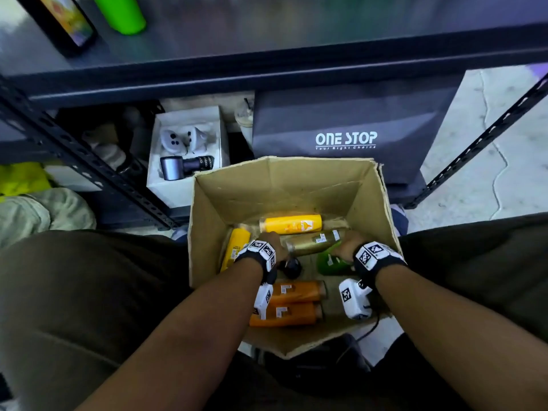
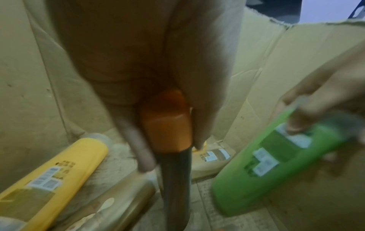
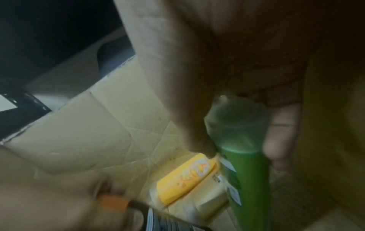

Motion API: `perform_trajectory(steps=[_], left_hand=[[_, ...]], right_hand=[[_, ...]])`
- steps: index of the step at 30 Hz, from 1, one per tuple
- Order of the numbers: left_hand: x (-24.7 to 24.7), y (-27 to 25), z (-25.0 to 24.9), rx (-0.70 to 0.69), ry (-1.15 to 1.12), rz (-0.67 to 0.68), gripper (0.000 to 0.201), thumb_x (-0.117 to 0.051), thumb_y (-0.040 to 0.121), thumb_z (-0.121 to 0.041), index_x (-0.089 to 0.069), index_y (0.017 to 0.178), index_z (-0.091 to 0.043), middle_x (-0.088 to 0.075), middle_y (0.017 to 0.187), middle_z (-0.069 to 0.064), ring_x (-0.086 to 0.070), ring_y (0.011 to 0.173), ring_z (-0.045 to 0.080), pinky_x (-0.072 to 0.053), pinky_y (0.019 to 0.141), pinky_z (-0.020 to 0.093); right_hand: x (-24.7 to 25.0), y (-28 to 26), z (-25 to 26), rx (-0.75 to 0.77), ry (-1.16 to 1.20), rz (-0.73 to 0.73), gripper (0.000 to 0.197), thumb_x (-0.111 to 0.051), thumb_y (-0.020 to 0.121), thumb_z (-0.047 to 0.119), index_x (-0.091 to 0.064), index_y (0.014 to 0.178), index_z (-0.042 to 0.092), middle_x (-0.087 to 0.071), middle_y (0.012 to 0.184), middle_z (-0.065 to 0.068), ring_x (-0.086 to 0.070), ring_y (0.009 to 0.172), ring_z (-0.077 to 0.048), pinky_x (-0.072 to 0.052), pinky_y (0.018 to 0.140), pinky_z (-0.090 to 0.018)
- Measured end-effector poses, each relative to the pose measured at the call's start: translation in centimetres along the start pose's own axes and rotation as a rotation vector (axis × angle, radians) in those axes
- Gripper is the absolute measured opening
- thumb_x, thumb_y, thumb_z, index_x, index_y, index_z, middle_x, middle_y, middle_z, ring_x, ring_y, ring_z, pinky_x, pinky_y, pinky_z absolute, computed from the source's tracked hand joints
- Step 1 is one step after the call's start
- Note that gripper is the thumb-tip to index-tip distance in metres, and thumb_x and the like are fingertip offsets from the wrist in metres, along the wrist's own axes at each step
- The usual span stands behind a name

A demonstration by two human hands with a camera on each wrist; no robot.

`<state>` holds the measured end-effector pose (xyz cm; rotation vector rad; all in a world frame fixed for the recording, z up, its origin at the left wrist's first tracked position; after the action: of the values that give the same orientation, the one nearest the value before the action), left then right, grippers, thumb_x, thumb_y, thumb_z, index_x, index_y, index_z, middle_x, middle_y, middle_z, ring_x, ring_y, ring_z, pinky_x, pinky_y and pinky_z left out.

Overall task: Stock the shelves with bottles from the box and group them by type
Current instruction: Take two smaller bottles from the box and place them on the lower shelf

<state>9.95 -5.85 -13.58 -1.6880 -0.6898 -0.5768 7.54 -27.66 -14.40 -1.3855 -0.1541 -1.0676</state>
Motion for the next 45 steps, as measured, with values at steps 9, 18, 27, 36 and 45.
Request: perform_trajectory(steps=[9,18,27,36,45], left_hand=[[-0.1,0.6,0.4,-0.002,-0.365,-0.134,0.049,-0.077,0.083,-0.043,-0.063,0.120,-0.015,-0.066,0.122,0.007,-0.061,0.108,0.027,-0.050,0.087,0.030],[-2.6,1.3,1.6,0.021,-0.528,-0.156,0.070,-0.083,0.076,-0.051,-0.054,0.131,-0.020,-0.055,0.118,-0.006,-0.046,0.100,0.016,-0.034,0.083,0.023],[-2.5,1.6,1.3,0.019,-0.529,-0.170,0.022,-0.078,0.083,-0.036,-0.063,0.091,-0.024,-0.063,0.093,-0.002,-0.057,0.089,0.022,-0.039,0.076,0.025],[1.8,0.2,2.1,0.080,-0.615,-0.330,0.038,-0.080,0.078,-0.030,-0.067,0.106,-0.008,-0.071,0.106,0.014,-0.064,0.094,0.032,-0.045,0.074,0.030],[9.0,-3.0,3.4,0.022,-0.653,-0.491,0.039,-0.082,0.073,-0.036,-0.067,0.101,-0.015,-0.069,0.096,0.004,-0.066,0.092,0.027,-0.047,0.075,0.029]], right_hand=[[-1.5,0.4,0.6,-0.067,0.215,-0.160,0.073,-0.079,0.082,0.033,-0.046,0.141,0.006,-0.054,0.142,-0.015,-0.054,0.127,-0.034,-0.048,0.105,-0.040],[-3.3,1.0,1.0,-0.062,0.360,-0.215,0.085,-0.084,0.077,0.023,-0.032,0.145,0.018,-0.057,0.134,-0.017,-0.057,0.120,-0.039,-0.051,0.100,-0.047],[-2.8,0.7,1.3,-0.035,0.381,-0.269,0.068,-0.083,0.078,0.022,-0.047,0.134,0.010,-0.060,0.129,-0.016,-0.059,0.119,-0.037,-0.049,0.095,-0.037],[0.0,-1.3,3.6,0.123,0.533,-0.437,0.057,-0.085,0.074,0.028,-0.050,0.117,0.013,-0.058,0.101,-0.006,-0.062,0.103,-0.037,-0.051,0.087,-0.037],[5.4,-4.4,8.6,0.388,0.627,-0.592,0.055,-0.080,0.073,0.049,-0.059,0.117,0.024,-0.067,0.109,-0.006,-0.060,0.109,-0.030,-0.052,0.093,-0.042]])
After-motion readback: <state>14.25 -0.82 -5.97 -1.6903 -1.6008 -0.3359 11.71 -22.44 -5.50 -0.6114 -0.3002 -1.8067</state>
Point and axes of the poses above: each hand's wrist, its own y-axis towards the middle knuckle, its own x-axis out of the back of the hand, z = x × y, the point moved 6 cm from there along y, towards the middle knuckle
